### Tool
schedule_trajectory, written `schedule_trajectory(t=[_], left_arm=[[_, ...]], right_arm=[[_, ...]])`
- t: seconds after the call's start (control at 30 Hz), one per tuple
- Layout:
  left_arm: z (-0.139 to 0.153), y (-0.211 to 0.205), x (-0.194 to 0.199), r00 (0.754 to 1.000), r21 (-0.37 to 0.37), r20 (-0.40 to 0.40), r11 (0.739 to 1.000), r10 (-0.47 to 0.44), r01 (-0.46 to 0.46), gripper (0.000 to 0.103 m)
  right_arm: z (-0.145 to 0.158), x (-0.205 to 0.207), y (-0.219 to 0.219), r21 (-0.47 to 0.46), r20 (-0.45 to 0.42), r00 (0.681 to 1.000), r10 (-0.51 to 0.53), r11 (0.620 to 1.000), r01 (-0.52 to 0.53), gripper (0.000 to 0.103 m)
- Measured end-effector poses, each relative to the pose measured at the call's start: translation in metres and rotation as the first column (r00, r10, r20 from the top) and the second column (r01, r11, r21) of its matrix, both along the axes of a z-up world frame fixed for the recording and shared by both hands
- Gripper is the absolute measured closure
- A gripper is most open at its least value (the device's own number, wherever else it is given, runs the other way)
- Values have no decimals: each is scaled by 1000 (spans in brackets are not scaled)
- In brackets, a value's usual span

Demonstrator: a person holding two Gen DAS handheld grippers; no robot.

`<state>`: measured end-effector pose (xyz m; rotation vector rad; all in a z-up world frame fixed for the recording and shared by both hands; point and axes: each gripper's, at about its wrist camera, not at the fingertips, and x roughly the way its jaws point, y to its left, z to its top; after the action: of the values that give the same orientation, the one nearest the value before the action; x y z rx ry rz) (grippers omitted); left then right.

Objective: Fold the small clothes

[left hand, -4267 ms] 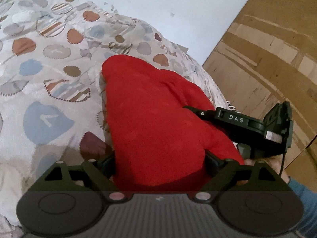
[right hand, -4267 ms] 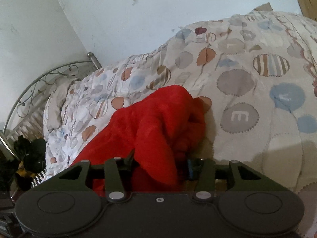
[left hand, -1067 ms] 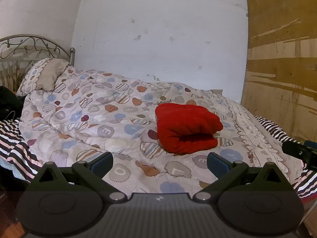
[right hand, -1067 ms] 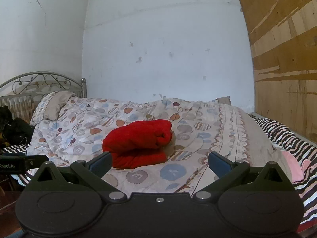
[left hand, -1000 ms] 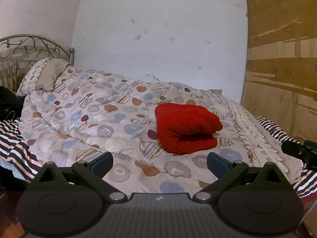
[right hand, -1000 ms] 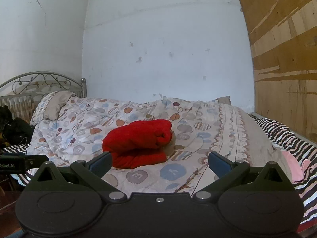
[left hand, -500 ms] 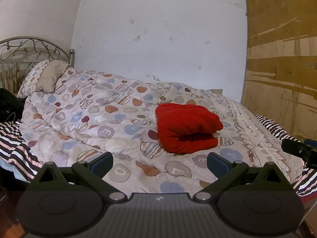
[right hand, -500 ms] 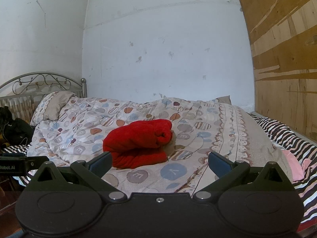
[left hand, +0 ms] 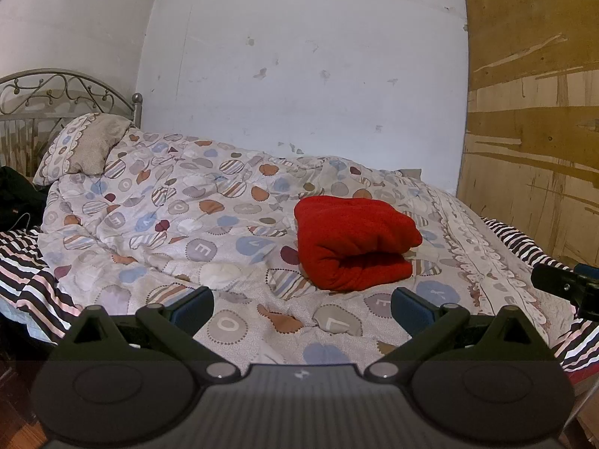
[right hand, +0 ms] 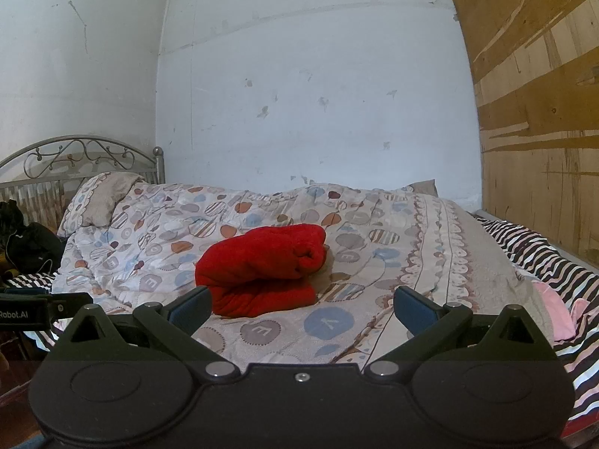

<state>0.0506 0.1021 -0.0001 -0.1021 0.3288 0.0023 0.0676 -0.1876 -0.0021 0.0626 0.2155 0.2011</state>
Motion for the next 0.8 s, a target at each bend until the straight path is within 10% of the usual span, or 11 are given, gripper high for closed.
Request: schedule_trajectory(t=[0.8], left_arm=[[2, 8, 0, 1000, -5, -5, 1000, -3, 3, 0]], right_arm=[[0, 0, 1, 0, 0, 1000, 1, 1000, -1, 0]])
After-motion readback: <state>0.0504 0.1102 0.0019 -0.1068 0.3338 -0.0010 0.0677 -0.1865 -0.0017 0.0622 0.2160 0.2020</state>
